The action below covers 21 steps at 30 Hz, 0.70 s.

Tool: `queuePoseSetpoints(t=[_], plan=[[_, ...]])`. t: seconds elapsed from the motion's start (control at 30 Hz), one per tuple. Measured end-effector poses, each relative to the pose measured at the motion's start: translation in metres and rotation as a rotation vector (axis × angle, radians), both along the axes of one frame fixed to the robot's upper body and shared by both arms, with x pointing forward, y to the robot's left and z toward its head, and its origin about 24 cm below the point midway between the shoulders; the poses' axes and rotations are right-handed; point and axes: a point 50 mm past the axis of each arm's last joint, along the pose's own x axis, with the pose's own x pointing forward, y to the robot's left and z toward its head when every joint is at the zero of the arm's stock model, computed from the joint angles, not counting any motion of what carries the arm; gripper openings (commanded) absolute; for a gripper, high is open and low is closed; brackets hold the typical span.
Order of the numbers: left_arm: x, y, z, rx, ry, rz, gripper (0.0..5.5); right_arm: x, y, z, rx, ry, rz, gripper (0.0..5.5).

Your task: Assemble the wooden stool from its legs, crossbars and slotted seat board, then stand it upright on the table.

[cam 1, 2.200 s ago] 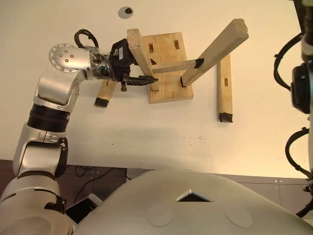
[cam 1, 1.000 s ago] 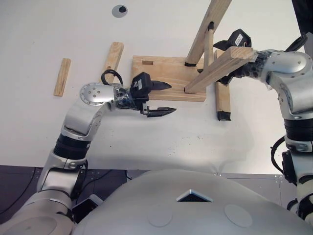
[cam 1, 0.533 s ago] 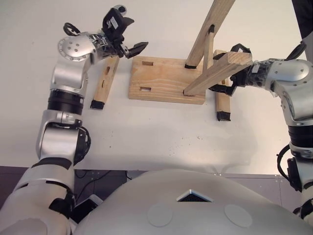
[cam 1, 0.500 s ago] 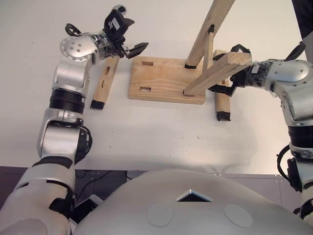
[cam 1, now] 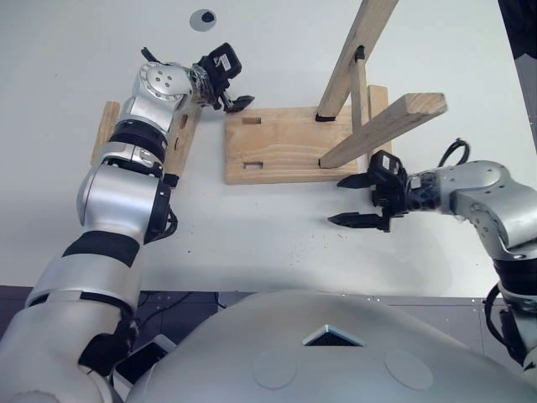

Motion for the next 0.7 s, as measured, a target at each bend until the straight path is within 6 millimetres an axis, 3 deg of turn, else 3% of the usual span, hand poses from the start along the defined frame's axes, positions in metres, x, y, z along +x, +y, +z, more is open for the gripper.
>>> queuePoseSetpoints(t=[0.13,0.27,0.37,0.5,0.7], plan=[[-0.005,0.013,-0.003,0.104,0.043,-0.063,3.82,0.002,0.013,-0.017,-0.076,-0.034,-0.007,4.54],[-0.017,0.04,-0.006,0.173,0.114,-0.117,3.82,0.019,0.03,-0.026,-0.116,-0.162,-0.045,4.54],[-0.025,0.051,-0.006,0.128,0.161,-0.145,3.82,0.037,0.037,-0.028,-0.168,-0.264,-0.107,4.54],[-0.04,0.049,-0.006,0.063,0.144,-0.22,3.82,0.062,0.037,-0.029,-0.255,-0.399,-0.215,4.54],[-0.064,0.037,-0.007,-0.011,0.134,-0.254,3.82,0.073,0.021,-0.023,-0.321,-0.448,-0.267,4.54]])
